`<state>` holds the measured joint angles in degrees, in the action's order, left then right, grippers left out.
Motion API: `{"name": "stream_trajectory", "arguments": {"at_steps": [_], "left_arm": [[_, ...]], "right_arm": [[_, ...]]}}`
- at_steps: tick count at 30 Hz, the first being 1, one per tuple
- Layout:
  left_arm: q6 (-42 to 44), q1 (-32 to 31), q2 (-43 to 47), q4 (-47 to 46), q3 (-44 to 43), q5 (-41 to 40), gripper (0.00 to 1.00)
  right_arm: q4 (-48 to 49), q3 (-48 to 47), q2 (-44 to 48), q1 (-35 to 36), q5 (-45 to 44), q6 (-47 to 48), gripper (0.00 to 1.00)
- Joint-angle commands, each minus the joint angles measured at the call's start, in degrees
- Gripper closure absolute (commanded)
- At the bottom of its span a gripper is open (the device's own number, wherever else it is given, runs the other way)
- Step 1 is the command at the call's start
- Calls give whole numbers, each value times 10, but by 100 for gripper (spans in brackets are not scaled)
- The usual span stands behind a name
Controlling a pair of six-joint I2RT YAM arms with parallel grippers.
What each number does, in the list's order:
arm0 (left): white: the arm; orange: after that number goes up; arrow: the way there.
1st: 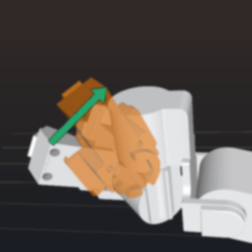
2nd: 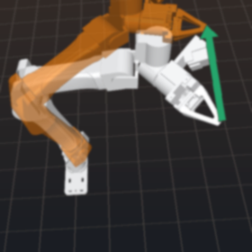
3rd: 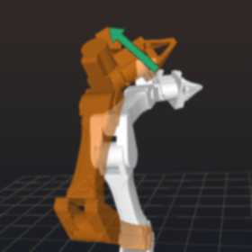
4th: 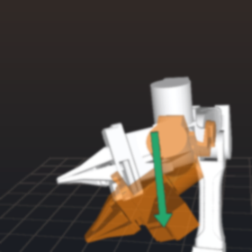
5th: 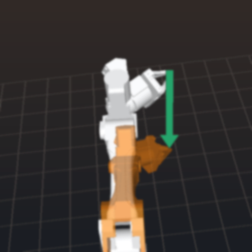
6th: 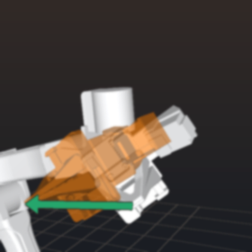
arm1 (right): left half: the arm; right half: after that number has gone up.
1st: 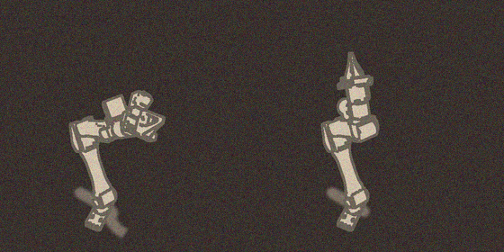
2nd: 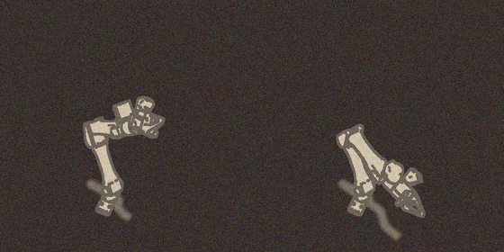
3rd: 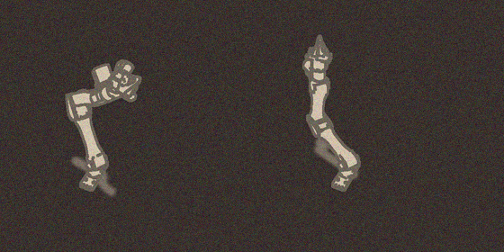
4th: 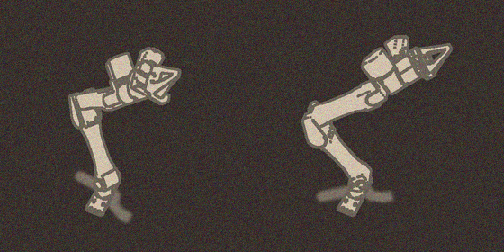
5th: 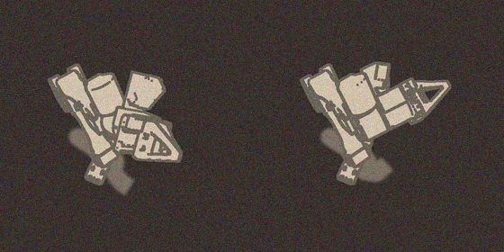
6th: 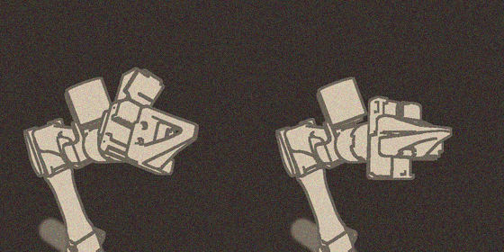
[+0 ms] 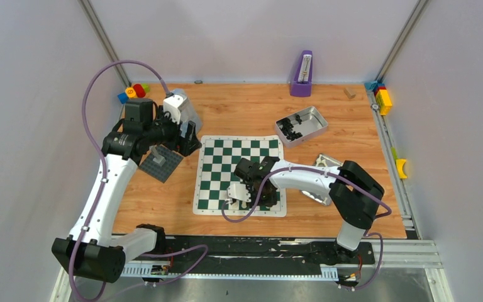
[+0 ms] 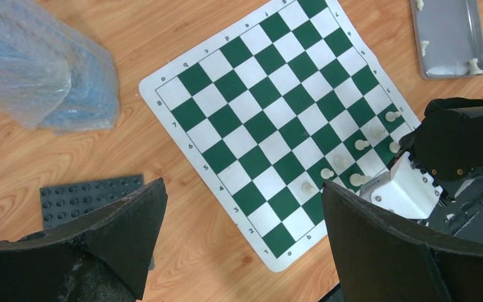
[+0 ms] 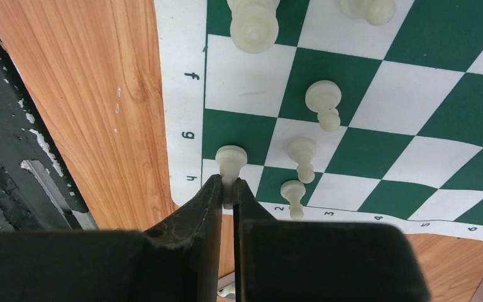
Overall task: Set up the chess pieces on the board
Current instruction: Place the chess piece on the chessboard, then pick up the chess piece from the storage box.
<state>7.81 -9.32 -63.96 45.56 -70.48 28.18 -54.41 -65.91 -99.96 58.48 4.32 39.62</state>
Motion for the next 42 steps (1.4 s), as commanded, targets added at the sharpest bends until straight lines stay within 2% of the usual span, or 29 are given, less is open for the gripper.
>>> {"name": "stream_trajectory", "arguments": {"at_steps": [1,19,21,26,29,32,34,38,42], "left_arm": [[12,3,13,-11,6,4,0],[17,3,25,-19,17,8,0],[18,3,27,-20,19,8,0],[19,3,30,-21,18,7,0],[19,2,29,-21,17,7,0],[20,3,28,-22,17,6,0],[20,3,28,-20,15,5,0],[23,3,28,-17,10,3,0],[26,3,29,-18,8,4,0]], "right_arm": [[-6,-28,-1,6,-9,7,100],[-7,-41,-20,11,5,13,99],[-7,-42,-23,12,5,13,95],[-7,-43,-26,11,0,9,73],[-6,-46,-17,10,-4,7,64],[-7,-50,-2,9,-6,4,58],[-8,-55,18,3,-2,-2,57],[-10,-59,70,-53,37,-23,57],[-3,-57,134,-176,114,-55,57]]}}
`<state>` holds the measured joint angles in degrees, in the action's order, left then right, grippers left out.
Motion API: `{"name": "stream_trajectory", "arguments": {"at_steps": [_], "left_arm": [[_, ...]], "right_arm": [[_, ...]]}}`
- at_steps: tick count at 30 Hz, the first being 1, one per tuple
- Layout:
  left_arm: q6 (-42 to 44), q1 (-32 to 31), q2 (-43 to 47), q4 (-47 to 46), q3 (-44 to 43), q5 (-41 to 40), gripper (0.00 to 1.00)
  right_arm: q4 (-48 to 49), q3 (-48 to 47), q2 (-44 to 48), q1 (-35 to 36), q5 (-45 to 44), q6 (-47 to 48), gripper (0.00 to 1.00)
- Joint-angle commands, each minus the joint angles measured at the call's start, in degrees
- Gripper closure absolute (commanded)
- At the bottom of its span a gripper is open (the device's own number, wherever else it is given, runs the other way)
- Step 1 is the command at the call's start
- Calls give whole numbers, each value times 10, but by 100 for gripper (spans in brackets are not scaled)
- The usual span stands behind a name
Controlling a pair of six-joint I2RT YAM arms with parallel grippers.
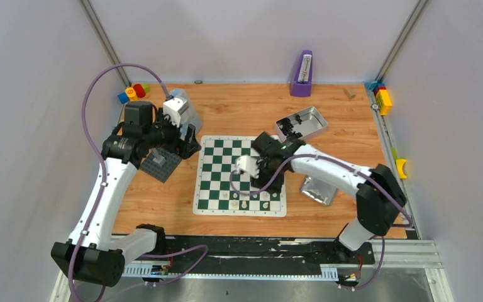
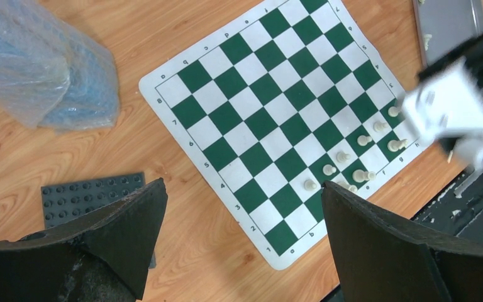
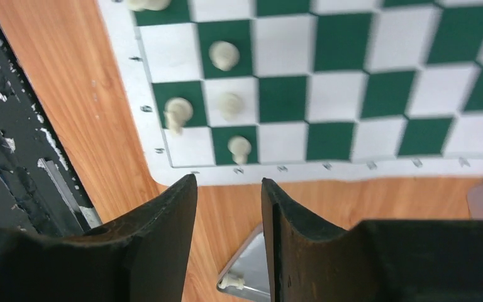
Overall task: Set up the chess pieces on the board
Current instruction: Pick up the chess piece from the storage box.
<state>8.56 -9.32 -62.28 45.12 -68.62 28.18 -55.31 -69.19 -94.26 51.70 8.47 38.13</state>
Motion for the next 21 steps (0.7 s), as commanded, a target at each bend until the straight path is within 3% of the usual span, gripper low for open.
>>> {"name": "stream_trajectory", "arguments": {"at_steps": [1,7,13,16,21], "left_arm": [[17,3,12,-13,-11,5,0],[5,3,10,-16,-8,12,0],[7,2,16,-22,5,26,0],[10,3,22,-26,12,33,0],[11,3,25,-25,16,44,0]], "right_arm": [[10,-22,91,-146,90,-47,57],[54,29,159,-372,131,-72,56],[99,80,159,-537,114,-97,59],[117,104,147,-577,100,-81,60],[145,117,109,-583,58,-42,62]]}}
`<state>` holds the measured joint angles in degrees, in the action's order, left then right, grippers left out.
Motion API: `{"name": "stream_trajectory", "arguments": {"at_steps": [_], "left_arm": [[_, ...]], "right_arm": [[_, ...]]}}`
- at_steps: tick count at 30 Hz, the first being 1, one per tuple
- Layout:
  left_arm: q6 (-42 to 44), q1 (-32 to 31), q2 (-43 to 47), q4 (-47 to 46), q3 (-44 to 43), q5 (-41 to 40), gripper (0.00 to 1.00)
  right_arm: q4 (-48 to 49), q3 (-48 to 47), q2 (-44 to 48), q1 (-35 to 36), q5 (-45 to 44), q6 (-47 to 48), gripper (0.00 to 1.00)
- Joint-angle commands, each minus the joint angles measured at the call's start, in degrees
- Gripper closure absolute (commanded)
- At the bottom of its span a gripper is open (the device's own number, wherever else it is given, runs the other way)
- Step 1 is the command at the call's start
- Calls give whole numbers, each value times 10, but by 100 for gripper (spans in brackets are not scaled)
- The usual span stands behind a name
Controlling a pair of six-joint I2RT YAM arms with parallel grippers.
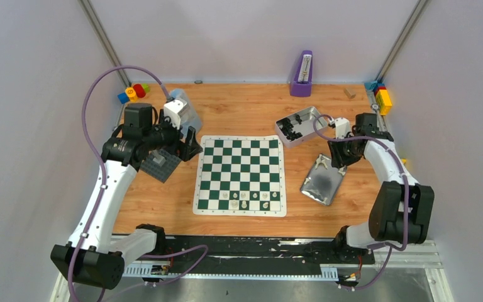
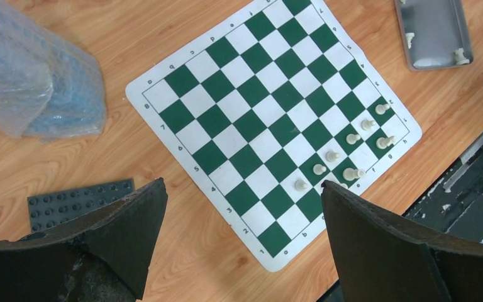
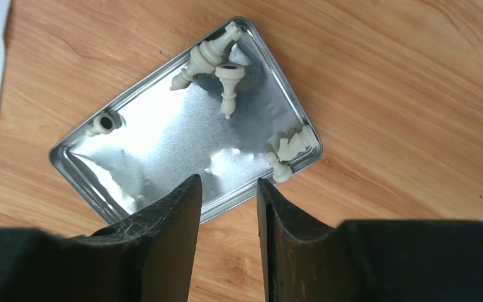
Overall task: Set up the chess pieces on the board
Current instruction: Pick up the chess piece from the storage box.
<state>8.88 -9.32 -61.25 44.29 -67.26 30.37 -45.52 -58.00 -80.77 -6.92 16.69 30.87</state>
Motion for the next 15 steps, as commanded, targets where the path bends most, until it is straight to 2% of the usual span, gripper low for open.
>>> {"name": "stream_trajectory", "arguments": {"at_steps": [1,15], "left_arm": [[8,3,15,-17,2,23,0],[10,2,8,-18,4,24,0]], "right_arm": [[50,3,-36,3,-28,37,62],[57,-7,-125,8,-106,107,69]]}}
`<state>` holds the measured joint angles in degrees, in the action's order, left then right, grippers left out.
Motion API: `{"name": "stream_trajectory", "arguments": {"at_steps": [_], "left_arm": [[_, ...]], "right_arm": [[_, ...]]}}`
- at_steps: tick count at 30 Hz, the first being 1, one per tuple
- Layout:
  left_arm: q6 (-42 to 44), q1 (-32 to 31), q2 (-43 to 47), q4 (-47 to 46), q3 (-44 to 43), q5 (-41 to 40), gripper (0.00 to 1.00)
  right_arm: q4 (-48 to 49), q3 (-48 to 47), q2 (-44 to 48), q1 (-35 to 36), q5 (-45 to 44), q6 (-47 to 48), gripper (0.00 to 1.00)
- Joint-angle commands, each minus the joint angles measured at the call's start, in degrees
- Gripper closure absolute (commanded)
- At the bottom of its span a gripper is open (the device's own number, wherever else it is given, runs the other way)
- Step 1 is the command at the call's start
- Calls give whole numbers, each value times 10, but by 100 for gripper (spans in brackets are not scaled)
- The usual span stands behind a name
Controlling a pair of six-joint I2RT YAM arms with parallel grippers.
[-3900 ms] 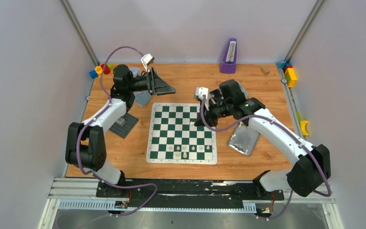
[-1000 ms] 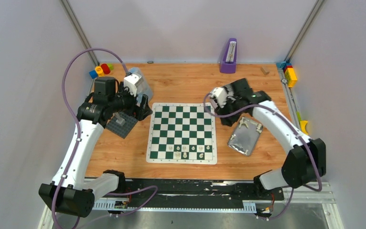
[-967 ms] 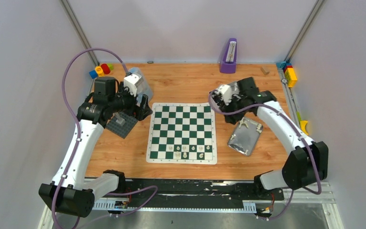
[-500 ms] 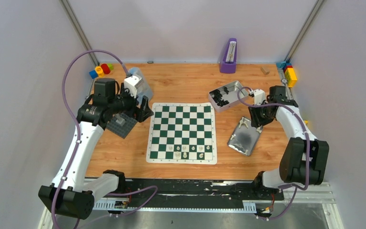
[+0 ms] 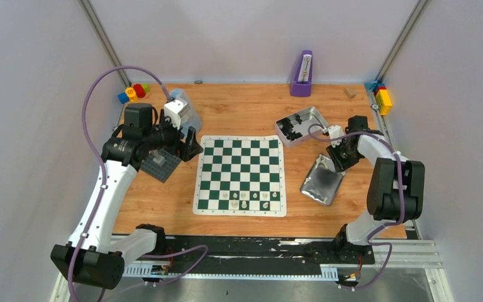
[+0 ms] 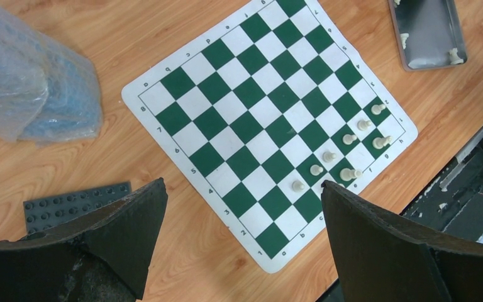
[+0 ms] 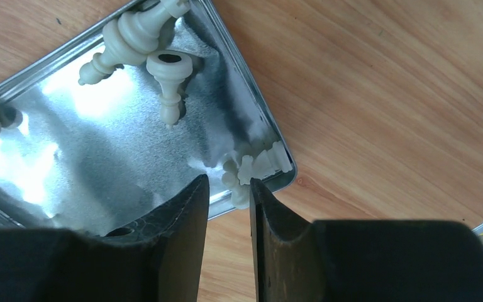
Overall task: Set up the chess pieces on the board
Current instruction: Pick up the chess piece from the storage box.
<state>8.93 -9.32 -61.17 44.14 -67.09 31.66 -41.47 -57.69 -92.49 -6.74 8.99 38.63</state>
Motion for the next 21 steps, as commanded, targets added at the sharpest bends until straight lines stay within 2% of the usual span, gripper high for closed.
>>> {"name": "stream_trajectory", "arguments": {"at_steps": [1,12,21], "left_arm": [[10,2,7,-17,2,11,0],[11,3,7,-18,2,6,0],[12,3,7,-18,2,4,0]], "right_arm": [[20,-9,-9,8,-33,31,69],[24,-2,-27,22,-48,40,74],[28,3,-37,27,-63,41,83]]}}
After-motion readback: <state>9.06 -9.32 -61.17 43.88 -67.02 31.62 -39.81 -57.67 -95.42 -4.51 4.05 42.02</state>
